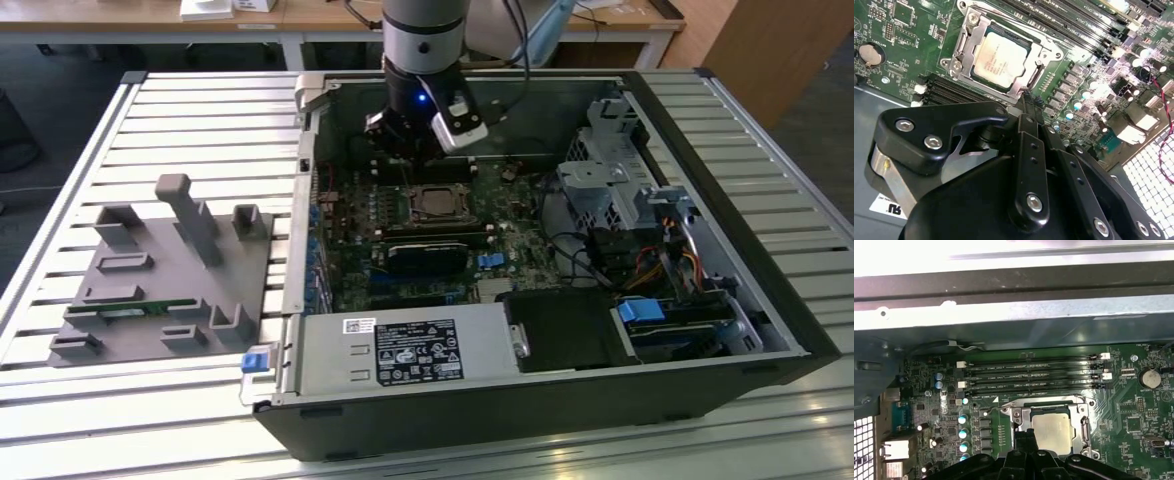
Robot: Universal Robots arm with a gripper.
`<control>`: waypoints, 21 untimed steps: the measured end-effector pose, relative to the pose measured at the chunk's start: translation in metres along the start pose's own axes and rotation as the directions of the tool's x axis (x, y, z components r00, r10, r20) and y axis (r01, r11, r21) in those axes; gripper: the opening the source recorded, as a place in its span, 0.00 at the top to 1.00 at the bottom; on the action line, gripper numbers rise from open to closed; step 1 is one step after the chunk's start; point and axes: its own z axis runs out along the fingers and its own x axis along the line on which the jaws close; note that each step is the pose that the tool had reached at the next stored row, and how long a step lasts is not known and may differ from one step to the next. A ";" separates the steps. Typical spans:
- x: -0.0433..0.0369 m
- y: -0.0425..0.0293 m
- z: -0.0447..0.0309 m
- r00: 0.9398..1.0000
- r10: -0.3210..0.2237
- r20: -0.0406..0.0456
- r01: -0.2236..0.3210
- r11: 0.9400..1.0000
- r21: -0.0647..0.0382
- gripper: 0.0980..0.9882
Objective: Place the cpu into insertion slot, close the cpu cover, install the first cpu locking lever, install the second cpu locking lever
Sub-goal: 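Install the first cpu locking lever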
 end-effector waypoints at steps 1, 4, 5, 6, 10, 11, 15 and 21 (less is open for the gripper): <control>0.0006 -0.0003 -0.0001 1.000 0.000 0.000 0.000 1.000 0.000 0.99; 0.0025 -0.0016 -0.0001 1.000 0.000 0.000 0.000 1.000 0.000 0.99; 0.0032 -0.0020 -0.0001 1.000 0.000 0.000 0.000 1.000 0.000 0.99; 0.0041 -0.0023 -0.0001 1.000 0.000 0.000 0.000 1.000 0.000 0.99; 0.0085 -0.0029 -0.0002 1.000 -0.001 0.000 0.001 1.000 0.000 0.99; 0.0094 -0.0029 -0.0002 1.000 -0.001 0.000 0.001 1.000 0.000 0.99; 0.0138 -0.0033 -0.0002 1.000 -0.001 0.000 0.001 1.000 0.000 0.99; 0.0254 -0.0043 -0.0003 1.000 -0.002 0.000 0.002 1.000 0.000 0.99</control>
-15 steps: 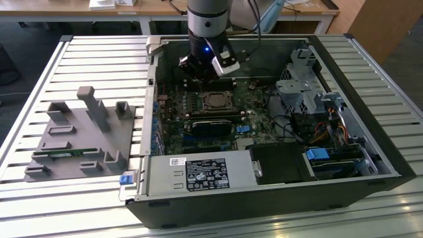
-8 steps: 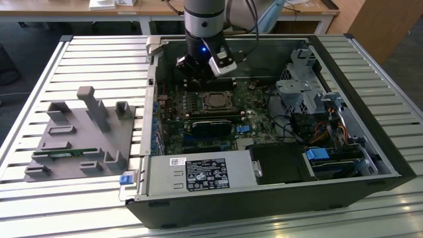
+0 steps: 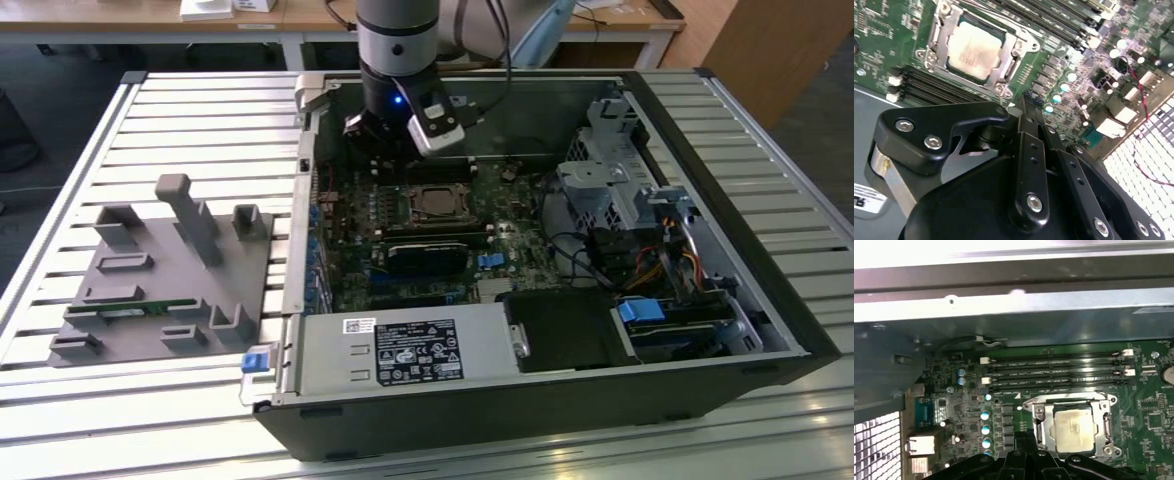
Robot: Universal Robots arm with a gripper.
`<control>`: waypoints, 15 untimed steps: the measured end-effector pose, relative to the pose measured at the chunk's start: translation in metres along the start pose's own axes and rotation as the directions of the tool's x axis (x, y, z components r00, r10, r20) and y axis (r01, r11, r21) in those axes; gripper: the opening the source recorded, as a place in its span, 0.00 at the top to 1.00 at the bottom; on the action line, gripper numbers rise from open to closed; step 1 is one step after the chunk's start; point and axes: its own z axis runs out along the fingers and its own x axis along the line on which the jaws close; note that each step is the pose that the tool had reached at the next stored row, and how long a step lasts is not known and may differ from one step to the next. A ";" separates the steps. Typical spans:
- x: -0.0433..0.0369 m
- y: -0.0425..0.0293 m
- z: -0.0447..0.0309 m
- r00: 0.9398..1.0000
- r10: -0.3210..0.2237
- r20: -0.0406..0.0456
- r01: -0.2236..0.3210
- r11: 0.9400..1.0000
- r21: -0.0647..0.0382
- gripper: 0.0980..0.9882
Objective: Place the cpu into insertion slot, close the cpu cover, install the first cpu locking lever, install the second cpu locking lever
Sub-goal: 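Install the first cpu locking lever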
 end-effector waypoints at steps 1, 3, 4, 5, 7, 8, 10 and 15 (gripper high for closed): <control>0.0014 -0.0001 0.0000 1.000 0.000 0.000 0.000 1.000 0.000 0.99; 0.0033 0.0000 0.0000 1.000 0.000 0.000 0.000 1.000 0.000 0.99; 0.0040 0.0001 0.0000 1.000 0.000 0.000 0.000 1.000 0.000 0.99; 0.0049 0.0002 0.0000 1.000 0.000 0.000 0.000 1.000 0.000 0.99; 0.0065 0.0010 0.0000 1.000 0.000 0.000 0.000 1.000 0.000 0.99; 0.0071 0.0019 0.0001 1.000 -0.001 0.000 0.001 1.000 0.000 0.99; 0.0077 0.0044 0.0003 1.000 -0.001 0.000 0.001 1.000 0.000 0.99; 0.0086 0.0089 -0.0018 1.000 -0.002 0.000 0.002 1.000 0.000 0.99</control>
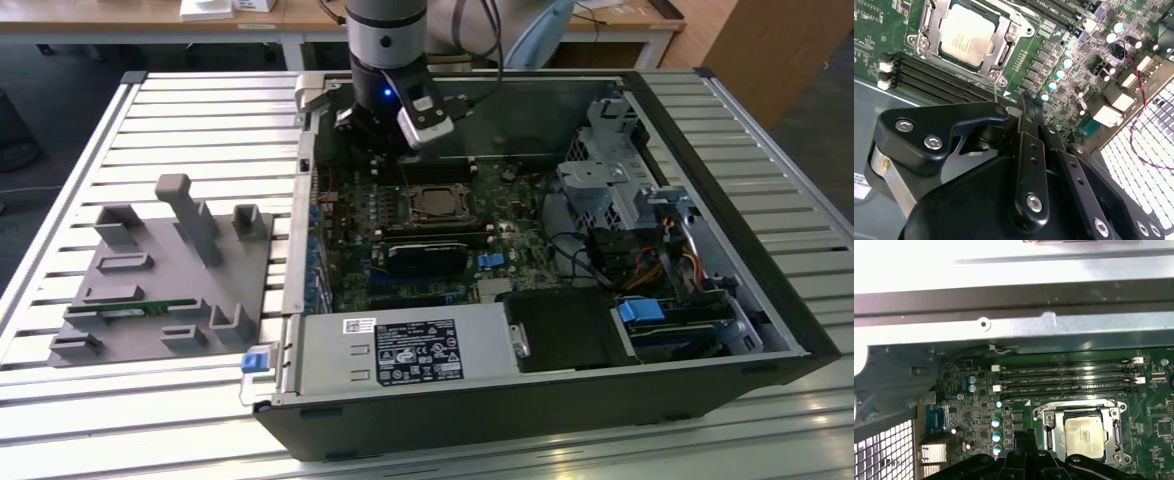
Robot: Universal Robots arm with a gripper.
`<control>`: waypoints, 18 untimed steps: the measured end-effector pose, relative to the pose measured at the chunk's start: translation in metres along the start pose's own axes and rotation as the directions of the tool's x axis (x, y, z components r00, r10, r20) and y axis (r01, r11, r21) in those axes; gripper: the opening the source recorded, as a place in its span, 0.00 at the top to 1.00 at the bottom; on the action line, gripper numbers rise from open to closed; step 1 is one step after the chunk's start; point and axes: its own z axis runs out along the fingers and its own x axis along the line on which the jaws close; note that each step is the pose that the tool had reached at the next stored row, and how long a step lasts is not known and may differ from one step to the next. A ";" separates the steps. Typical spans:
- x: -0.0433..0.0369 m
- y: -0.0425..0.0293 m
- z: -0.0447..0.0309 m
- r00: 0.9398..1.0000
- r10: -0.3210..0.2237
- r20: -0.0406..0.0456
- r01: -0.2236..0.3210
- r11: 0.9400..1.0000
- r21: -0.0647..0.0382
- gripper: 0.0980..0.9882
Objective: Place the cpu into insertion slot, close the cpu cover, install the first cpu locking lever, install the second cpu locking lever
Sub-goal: 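Install the first cpu locking lever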
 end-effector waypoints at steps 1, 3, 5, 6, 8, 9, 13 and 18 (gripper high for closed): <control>0.0001 0.0007 -0.0010 1.000 0.000 0.000 0.000 1.000 0.000 0.99; 0.0005 0.0022 -0.0030 1.000 0.000 0.000 0.000 1.000 0.000 0.99; 0.0010 0.0037 -0.0050 1.000 0.000 0.000 0.000 1.000 0.000 0.99; 0.0011 0.0044 -0.0055 1.000 0.000 0.000 0.000 1.000 0.000 0.99; 0.0016 0.0063 -0.0057 1.000 0.000 0.000 0.000 1.000 0.000 0.99; 0.0020 0.0073 -0.0056 1.000 0.000 0.000 0.000 1.000 0.000 0.99; 0.0030 0.0135 -0.0051 1.000 0.000 0.000 0.000 1.000 0.000 0.99; 0.0032 0.0175 -0.0048 1.000 0.000 0.000 0.000 1.000 0.000 0.99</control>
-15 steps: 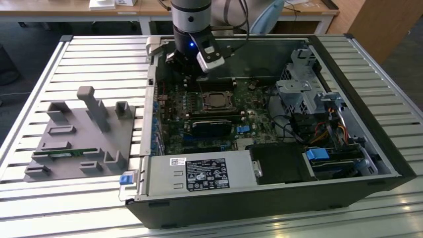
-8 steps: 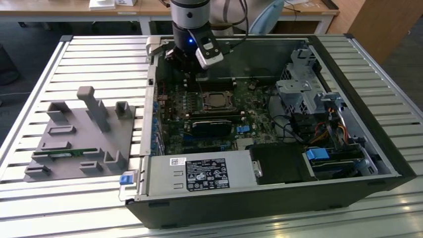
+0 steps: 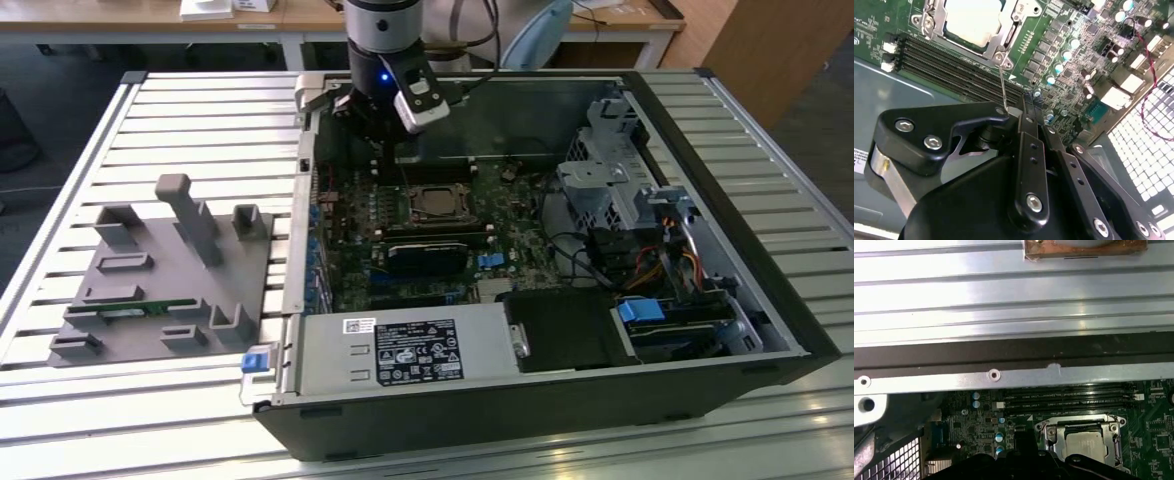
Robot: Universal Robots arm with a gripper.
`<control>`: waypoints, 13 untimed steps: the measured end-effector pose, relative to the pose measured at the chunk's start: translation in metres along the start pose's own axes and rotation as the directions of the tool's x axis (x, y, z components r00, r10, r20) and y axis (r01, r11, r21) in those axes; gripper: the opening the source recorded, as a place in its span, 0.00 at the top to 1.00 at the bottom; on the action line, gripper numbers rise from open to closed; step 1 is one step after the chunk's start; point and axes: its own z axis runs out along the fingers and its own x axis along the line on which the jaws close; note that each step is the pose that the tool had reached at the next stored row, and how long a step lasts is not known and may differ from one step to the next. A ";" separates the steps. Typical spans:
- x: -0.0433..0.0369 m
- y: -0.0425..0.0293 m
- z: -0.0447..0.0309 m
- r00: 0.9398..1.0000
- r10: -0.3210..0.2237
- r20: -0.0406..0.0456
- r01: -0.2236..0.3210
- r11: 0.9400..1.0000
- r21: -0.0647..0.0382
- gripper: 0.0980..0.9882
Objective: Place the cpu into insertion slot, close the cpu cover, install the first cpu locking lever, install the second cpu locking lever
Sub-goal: 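Install the first cpu locking lever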
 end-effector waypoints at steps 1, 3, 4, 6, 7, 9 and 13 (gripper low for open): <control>-0.0005 0.0005 0.0000 1.000 0.000 0.000 0.000 1.000 0.000 0.99; -0.0024 0.0012 0.0001 1.000 0.000 0.000 0.000 1.000 0.000 0.99; -0.0042 0.0015 0.0002 1.000 0.000 0.000 0.000 1.000 0.000 0.99; -0.0091 0.0023 0.0004 1.000 0.000 0.000 0.000 1.000 0.000 0.99; -0.0122 0.0028 0.0005 1.000 0.000 0.000 0.000 1.000 0.000 0.99; -0.0218 0.0039 0.0012 1.000 0.000 -0.001 0.000 1.000 0.000 0.99; -0.0369 0.0051 0.0034 1.000 0.000 -0.005 0.000 1.000 -0.001 0.99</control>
